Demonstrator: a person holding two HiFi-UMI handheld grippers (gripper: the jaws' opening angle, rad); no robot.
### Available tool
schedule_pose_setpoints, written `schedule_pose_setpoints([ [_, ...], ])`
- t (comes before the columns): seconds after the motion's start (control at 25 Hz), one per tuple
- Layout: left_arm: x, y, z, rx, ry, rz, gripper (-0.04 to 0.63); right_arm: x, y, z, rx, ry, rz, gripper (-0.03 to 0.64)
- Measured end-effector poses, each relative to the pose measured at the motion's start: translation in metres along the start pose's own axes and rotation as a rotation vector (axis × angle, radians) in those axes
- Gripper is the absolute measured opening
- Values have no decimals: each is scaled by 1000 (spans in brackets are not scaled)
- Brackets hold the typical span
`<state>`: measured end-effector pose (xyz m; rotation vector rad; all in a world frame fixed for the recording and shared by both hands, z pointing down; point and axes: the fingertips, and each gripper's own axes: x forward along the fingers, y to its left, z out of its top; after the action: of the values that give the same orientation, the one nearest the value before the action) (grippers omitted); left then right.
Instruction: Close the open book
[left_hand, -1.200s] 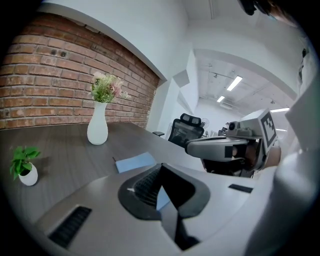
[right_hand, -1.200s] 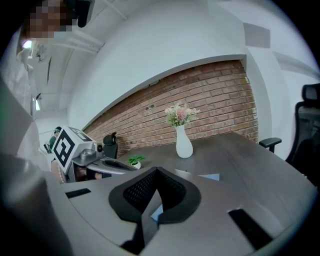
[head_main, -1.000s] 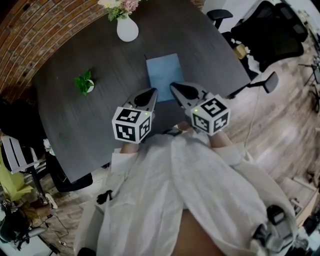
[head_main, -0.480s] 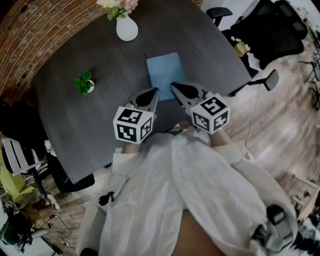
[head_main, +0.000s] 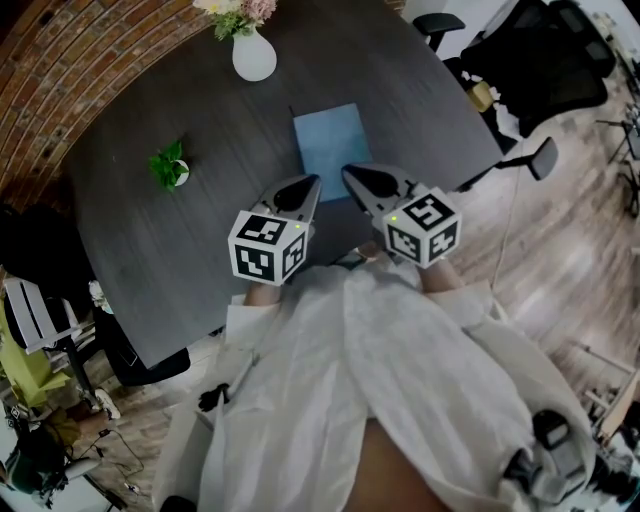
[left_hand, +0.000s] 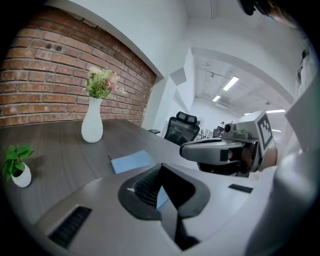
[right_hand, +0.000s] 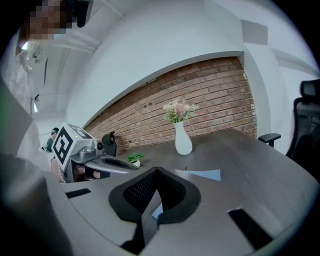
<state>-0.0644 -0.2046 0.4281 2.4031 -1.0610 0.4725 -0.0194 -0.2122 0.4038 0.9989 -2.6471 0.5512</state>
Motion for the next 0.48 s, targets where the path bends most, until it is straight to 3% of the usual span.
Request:
schedule_pose_setpoints([
  [0.48, 4, 0, -2, -20, 16, -11, 5, 3, 1, -2, -4, 22, 15, 4],
])
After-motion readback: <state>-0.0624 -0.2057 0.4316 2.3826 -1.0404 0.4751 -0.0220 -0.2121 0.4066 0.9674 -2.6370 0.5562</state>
